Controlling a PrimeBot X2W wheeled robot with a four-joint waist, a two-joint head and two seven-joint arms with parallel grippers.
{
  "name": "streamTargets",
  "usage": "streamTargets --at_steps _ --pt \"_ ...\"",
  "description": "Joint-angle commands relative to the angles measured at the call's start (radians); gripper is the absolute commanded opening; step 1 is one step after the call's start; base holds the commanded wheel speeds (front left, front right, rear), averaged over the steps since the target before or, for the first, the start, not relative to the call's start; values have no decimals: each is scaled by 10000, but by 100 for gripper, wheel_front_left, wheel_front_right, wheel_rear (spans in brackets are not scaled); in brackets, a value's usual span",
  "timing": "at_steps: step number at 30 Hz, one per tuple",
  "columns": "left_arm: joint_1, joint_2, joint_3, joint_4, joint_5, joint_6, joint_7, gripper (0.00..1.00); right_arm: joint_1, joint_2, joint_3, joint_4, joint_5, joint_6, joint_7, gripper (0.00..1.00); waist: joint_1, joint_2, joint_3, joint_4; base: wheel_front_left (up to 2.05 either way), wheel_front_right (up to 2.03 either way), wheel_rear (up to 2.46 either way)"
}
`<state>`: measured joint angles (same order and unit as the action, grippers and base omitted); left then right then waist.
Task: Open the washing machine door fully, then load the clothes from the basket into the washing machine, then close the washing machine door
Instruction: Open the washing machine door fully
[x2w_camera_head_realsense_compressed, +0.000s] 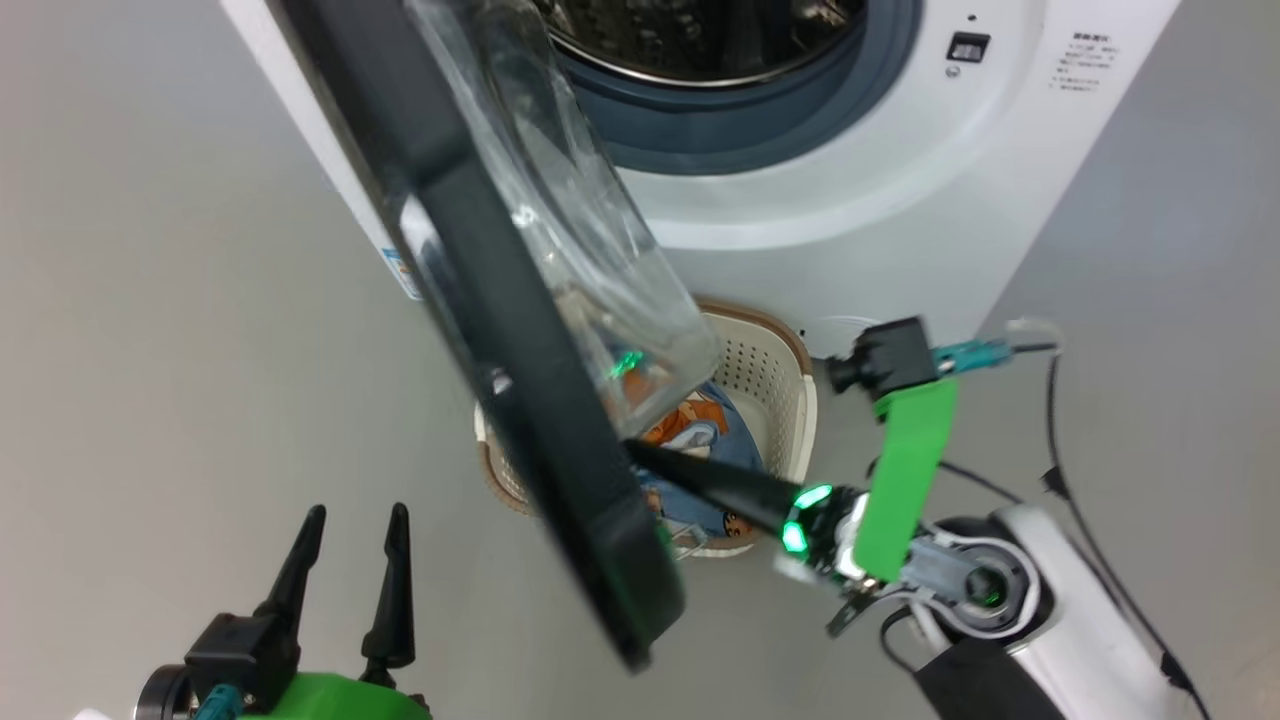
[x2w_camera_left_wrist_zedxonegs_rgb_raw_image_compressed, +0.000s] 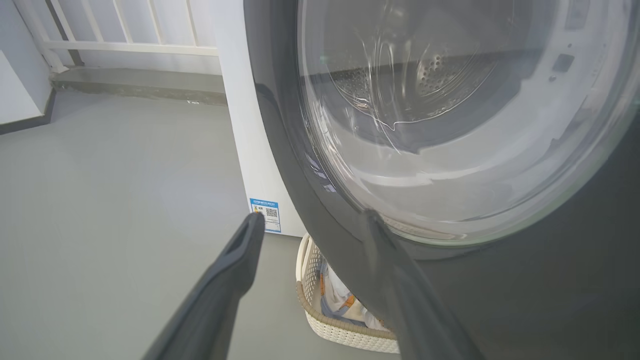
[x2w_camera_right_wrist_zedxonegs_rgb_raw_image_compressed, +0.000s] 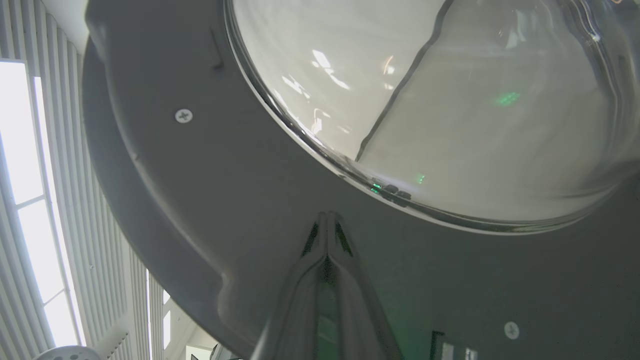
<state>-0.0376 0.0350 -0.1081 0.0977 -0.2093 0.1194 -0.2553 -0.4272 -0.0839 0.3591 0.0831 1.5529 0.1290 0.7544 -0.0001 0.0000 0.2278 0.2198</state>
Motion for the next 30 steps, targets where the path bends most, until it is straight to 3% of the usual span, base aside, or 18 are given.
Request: streamTargets --at_steps 1,16,30 --pt "-5 152 327 -212 -74 84 -65 100 143 318 465 -153 114 17 -109 0 1 0 -175 150 0 0 0" --pt "45 152 162 -104 -158 25 -65 100 -265 335 3447 682 481 17 -2215 0 1 0 -589 522 0 0 0" --pt "222 152 640 -114 -9 -50 -65 100 -405 182 3554 949 429 17 -2625 0 1 0 -991 48 0 0 0"
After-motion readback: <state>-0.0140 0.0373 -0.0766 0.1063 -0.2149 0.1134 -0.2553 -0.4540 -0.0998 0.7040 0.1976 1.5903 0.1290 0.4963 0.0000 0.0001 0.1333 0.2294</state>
